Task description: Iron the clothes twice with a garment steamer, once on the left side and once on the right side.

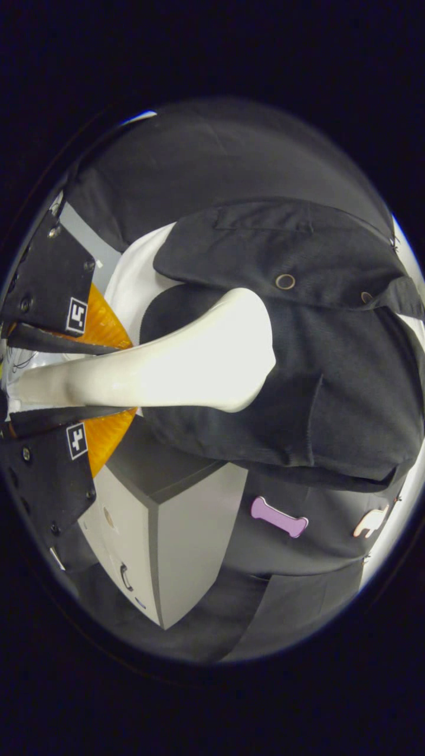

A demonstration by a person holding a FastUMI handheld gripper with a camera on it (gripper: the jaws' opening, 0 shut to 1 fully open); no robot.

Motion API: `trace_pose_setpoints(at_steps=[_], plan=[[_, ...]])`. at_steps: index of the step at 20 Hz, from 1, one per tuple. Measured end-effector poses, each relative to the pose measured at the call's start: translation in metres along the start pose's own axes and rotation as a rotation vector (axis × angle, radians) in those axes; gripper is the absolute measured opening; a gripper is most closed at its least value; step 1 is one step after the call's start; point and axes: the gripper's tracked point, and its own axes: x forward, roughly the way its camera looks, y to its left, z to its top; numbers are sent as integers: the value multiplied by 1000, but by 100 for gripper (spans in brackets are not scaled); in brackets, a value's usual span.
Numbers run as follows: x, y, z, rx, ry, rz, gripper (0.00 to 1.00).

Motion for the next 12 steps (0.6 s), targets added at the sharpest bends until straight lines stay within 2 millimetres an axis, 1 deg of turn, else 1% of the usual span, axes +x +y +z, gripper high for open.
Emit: trace_pose_setpoints(at_steps=[2, 6, 8, 9, 11, 12], plan=[[3, 2, -11, -1, 17, 2, 41], [11, 3, -44, -7, 70, 6, 41], [15, 3, -55, 0, 95, 15, 41], [12, 2, -57, 5, 102, 16, 41], [10, 0, -53, 9, 96, 19, 41], [6, -2, -50, 11, 91, 21, 41]])
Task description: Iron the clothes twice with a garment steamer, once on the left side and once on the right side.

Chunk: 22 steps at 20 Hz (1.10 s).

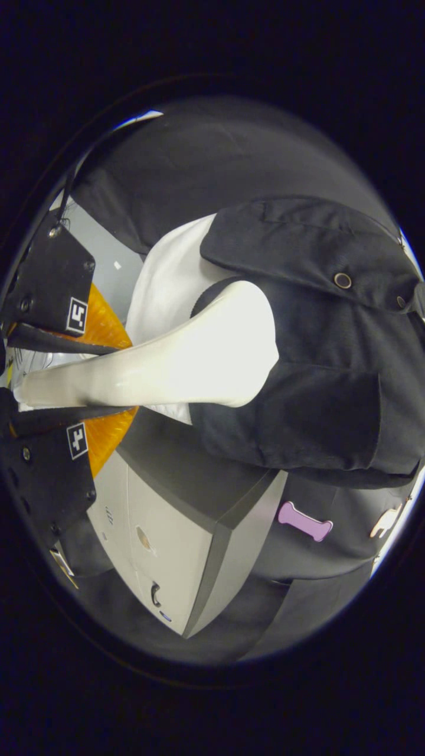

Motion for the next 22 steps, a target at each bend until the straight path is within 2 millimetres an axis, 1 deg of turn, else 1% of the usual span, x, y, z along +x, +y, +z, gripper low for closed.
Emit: trace_pose_setpoints(at_steps=[2, 4, 7, 9, 12, 13, 16, 19, 22], plan=[[-13, -3, 14, 8, -31, 3, 41], [-33, -8, 36, 14, -79, 10, 41], [-67, -12, 75, 38, -153, 27, 41], [-89, -11, 106, 45, -213, 38, 41], [-125, -3, 150, 57, -285, 57, 41], [-135, 3, 166, 63, -306, 65, 41], [-157, 16, 210, 87, -360, 65, 41], [-173, 37, 250, 123, -399, 96, 41], [-201, 54, 296, 144, -476, 110, 41]])
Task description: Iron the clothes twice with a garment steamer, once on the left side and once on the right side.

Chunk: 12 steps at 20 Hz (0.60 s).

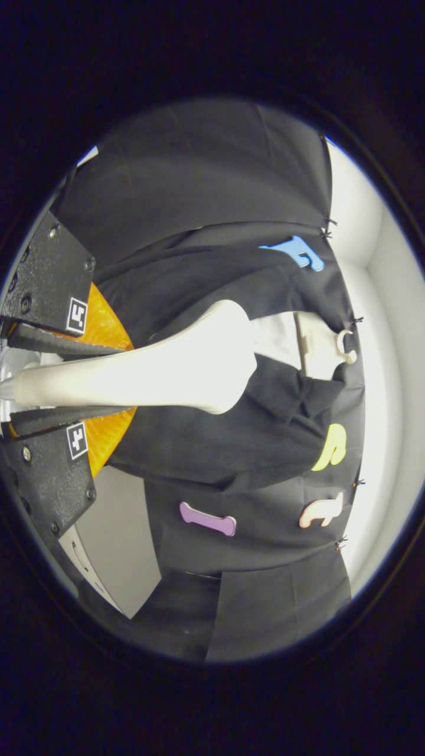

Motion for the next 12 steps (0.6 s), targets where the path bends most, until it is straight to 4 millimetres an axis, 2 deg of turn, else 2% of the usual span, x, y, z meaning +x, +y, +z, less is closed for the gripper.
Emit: trace_pose_setpoints(at_steps=[5, 6, 7, 8, 9, 12], plan=[[-2, 55, 53, 11, -104, 41, 41], [-6, 65, 73, -5, -123, 46, 41], [-3, 79, 80, -24, -137, 47, 41], [2, 94, 73, -40, -149, 48, 41], [7, 106, 75, -53, -152, 50, 41], [23, 130, 85, -79, -162, 39, 41]])
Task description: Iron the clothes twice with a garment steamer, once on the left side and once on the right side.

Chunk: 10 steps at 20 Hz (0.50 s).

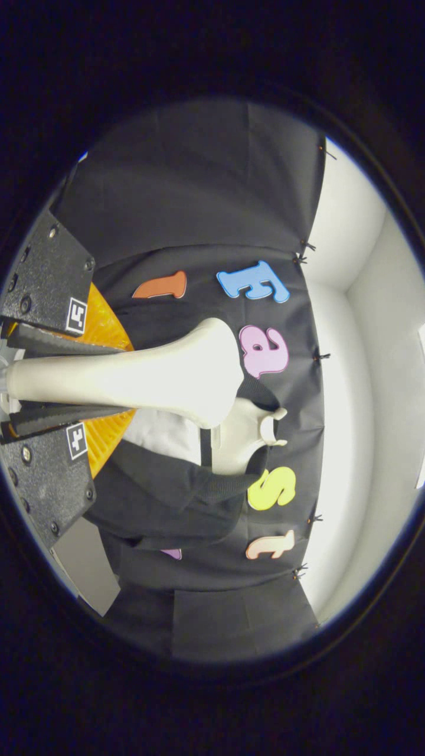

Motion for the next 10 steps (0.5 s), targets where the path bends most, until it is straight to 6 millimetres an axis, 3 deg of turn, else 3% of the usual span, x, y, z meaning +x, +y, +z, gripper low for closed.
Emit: trace_pose_setpoints(at_steps=[5, 10], plan=[[31, 27, -11, -31, 23, -33, 41], [43, 26, -36, -65, 50, -79, 41]])
